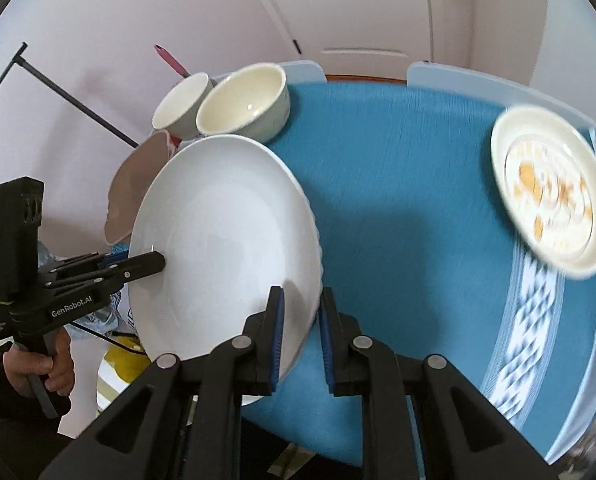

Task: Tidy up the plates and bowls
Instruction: 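Carry the white plate and lower it onto the yellow duck plate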

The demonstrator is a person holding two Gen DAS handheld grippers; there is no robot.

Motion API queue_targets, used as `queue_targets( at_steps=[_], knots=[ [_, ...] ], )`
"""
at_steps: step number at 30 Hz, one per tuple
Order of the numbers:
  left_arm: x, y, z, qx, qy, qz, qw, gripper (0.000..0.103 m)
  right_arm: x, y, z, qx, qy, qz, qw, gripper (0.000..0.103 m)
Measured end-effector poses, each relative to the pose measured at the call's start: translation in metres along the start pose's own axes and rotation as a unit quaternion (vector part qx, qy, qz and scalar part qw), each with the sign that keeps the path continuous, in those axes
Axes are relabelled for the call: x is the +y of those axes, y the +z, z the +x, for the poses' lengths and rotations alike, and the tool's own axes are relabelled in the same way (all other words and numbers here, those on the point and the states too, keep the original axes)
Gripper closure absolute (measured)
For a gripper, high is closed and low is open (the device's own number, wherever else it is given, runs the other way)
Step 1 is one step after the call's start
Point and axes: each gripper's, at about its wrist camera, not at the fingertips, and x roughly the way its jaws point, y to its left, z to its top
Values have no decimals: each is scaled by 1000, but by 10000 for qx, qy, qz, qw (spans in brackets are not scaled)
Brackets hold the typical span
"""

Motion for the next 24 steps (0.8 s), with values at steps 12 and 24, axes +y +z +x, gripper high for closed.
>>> queue_targets(
  at_steps=[12,24],
  knots=[
    [12,-4,25,345,-86,81,9993,85,16,-12,25,144,-316,282,9990,87],
    [-7,3,41,379,536,390,9971,84,17,-15,26,131,-328,224,9991,87]
  ],
)
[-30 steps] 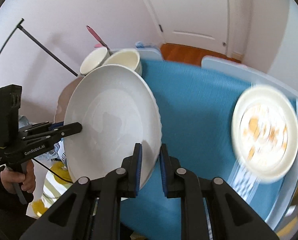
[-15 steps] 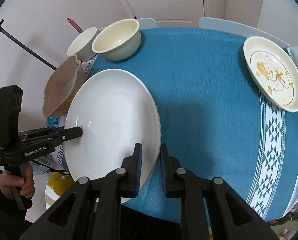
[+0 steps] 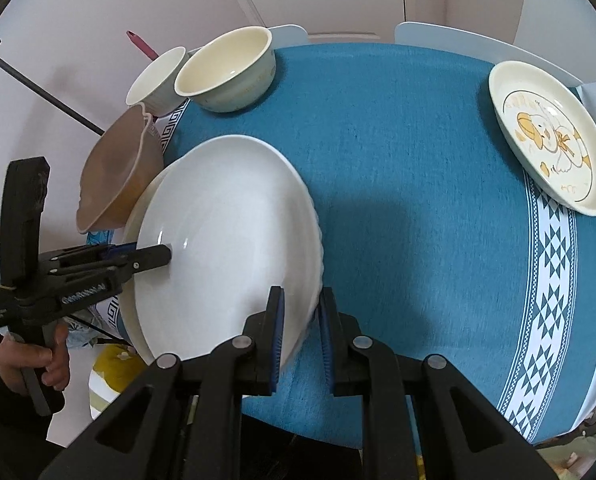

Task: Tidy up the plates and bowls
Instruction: 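Carry the white plate and lower it onto the yellow duck plate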

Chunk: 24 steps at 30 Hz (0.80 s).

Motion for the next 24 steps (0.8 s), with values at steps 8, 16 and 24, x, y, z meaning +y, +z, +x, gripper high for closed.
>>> queue_targets(
  at_steps=[8,16,24],
  knots=[
    [-24,-5,-2,-191,911,585,9939,84,9,0,-1,-9,-245,-234,9994,87],
    [-45,-9,-1,-365,1420,830,9857,84,16,-1,0,-22,-415,-495,9979,87],
    [-51,-17,-5,-454,1773,972,9783,84,25,-2,8,-1,-532,-708,9961,87]
  ],
)
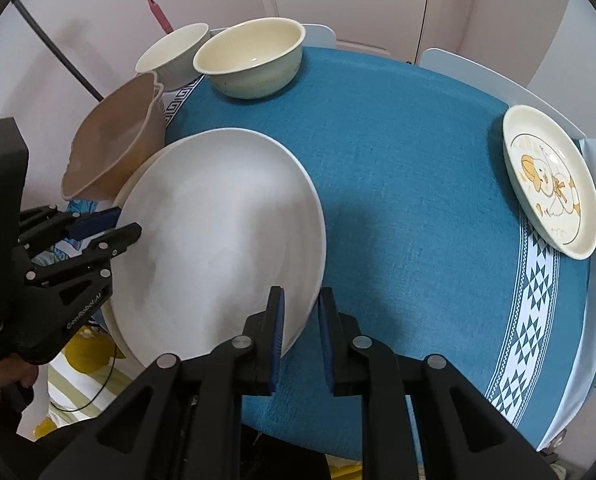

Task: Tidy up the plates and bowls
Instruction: 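Carry the white plate and lower it onto the yellow duck plate, then open the left tool and withdraw from the stacked plates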

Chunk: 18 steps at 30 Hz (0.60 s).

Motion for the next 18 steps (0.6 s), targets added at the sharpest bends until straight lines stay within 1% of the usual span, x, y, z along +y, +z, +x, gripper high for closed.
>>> queue_targets(
  at_steps=[4,7,8,11,15,18],
  knots=[
    [5,-6,-4,-10,88,10,10000,84,3,-1,2,15,-5,-48,10000,87],
    [4,-10,-7,-42,274,80,9996,84,6,0,5,45,7,-72,10000,87],
    [6,-11,-9,-44,287,83,9995,84,7,-1,6,56,32,-89,9999,87],
    [8,-11,-11,-64,247,52,9997,84,11,-1,7,49,-47,-171,9998,87],
    [10,-10,-12,-90,212,27,9997,84,7,-2,7,45,-17,-104,9999,87],
    [13,-9,-17,-104,103,-25,9999,84,7,-2,2,-24,-1,-61,10000,87]
  ],
)
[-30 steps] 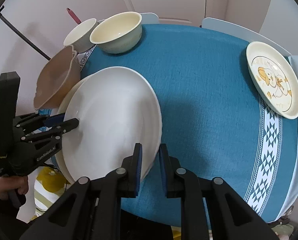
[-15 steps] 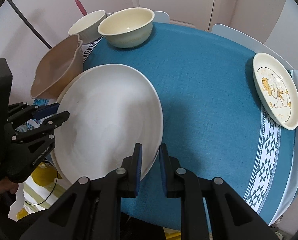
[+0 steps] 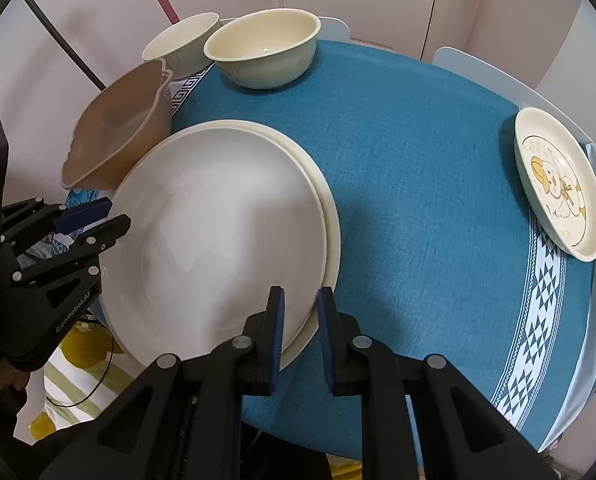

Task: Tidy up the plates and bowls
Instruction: 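Open the left tool and withdraw from the stacked plates, then grasp the rim of the small duck plate with bow using the left tool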

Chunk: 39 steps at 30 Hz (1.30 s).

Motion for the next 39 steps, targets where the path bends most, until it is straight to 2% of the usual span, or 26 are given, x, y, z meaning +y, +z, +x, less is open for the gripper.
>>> queue_targets(
  at_steps=[4,8,9,10,11,12,13,14,15,17,20,24,28,31,34,37,39],
  knots=[
    [6,10,-23,-246,-203,-100,9994,84,-6,1,-19,-273,80,135,9995,87],
    [12,25,-56,-686,-541,-252,9959,83,-20,1,-42,-560,281,417,9972,87],
    [12,30,-68,-834,-620,-283,9942,71,-24,0,-49,-638,293,492,9963,87],
    [12,35,-76,-933,-658,-295,9930,37,-27,-1,-55,-700,280,548,9956,87],
    [12,39,-84,-1073,-680,-296,9915,17,-31,-4,-63,-789,241,630,9946,82],
    [11,44,-97,-1395,-671,-292,9875,0,-36,-6,-69,-874,204,708,9934,61],
    [9,44,-105,-1591,-658,-269,9847,0,-40,-8,-76,-970,173,795,9920,44],
    [5,49,-112,-1757,-665,-173,9820,0,-46,-12,-83,-1118,162,925,9893,8],
    [1,55,-116,-1812,-687,-42,9810,0,-52,-16,-92,-1292,177,1077,9856,0],
    [-7,68,-120,-1854,-773,130,9795,0,-66,-26,-104,-1490,155,1391,9789,0],
    [-20,91,-125,-1895,-1143,334,9746,0,-92,-39,-120,-1602,-123,1856,9694,0],
    [-53,133,-127,-1988,-1724,813,9613,0,-121,-50,-144,-1697,-592,2408,9538,0],
    [-92,176,-114,-1909,-2212,1265,9480,0,-154,-55,-165,-1931,-1124,2960,9287,0],
    [-123,208,-94,-1563,-2690,1478,9388,0,-186,-51,-162,-1922,-938,3246,9213,0],
    [-148,229,-68,-1223,-2797,1685,9372,0,-212,-46,-146,-1889,-703,3520,9141,0],
    [-172,252,-35,-964,-2754,1845,9385,2,-246,-41,-118,-1852,-343,3873,9025,0],
    [-182,259,-16,-854,-2774,1853,9389,9,-265,-41,-97,-1879,3,4140,8907,8]
  ],
)
